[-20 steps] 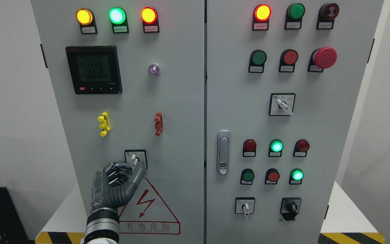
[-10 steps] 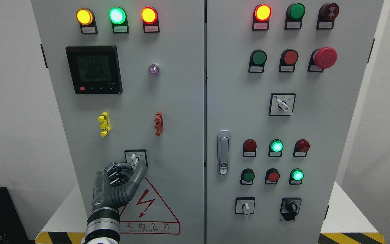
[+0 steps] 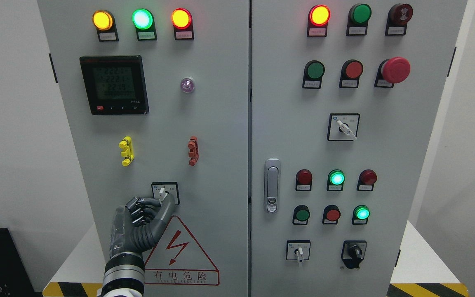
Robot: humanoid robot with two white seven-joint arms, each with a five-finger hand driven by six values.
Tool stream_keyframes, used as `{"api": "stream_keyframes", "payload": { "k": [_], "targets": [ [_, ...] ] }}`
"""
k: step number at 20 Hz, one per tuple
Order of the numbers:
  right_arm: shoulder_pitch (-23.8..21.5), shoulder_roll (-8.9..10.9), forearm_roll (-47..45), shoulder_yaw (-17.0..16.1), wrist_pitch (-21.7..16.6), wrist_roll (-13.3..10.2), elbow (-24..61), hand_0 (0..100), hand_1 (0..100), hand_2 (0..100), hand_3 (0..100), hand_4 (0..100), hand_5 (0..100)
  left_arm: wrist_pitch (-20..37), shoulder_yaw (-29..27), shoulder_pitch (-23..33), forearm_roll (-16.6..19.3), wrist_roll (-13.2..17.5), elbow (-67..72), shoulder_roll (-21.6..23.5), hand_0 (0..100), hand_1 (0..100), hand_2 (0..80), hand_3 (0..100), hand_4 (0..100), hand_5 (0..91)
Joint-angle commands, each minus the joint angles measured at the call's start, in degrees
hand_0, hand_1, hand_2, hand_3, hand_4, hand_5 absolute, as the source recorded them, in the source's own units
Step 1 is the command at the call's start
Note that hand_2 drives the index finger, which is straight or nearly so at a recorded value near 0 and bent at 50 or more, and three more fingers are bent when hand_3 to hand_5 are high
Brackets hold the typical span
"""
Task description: Turn on light switch 1
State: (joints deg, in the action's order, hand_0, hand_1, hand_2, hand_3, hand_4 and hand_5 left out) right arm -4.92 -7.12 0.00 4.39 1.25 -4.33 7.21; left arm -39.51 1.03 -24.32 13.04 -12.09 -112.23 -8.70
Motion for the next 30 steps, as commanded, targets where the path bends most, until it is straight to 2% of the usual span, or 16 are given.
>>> {"api": "stream_keyframes", "payload": {
  "k": [1, 26, 30],
  "targets": [
    [0.00, 0.00, -1.40, 0.00, -0.11, 0.02, 0.00, 0, 0, 0, 0, 0, 0, -0.04, 0.90, -0.02, 0.32, -0.30, 0.00, 0.00, 20, 63, 59.8, 85, 90, 71.0],
    [0.00, 0.00, -1.40, 0.00, -0.02, 0.02, 0.00, 0, 0, 0, 0, 0, 0, -0.04, 1.43, -0.11, -0.04, -0.21, 0.88, -0.17, 29, 62, 60.1, 86, 90, 70.6],
    [0.00, 0.00, -1.40, 0.00, -0.02, 0.02, 0.00, 0, 0, 0, 0, 0, 0, -0.04, 1.87, -0.20, -0.13, -0.21, 1.05, -0.17, 37, 62, 60.1, 86, 90, 70.6]
  ]
}}
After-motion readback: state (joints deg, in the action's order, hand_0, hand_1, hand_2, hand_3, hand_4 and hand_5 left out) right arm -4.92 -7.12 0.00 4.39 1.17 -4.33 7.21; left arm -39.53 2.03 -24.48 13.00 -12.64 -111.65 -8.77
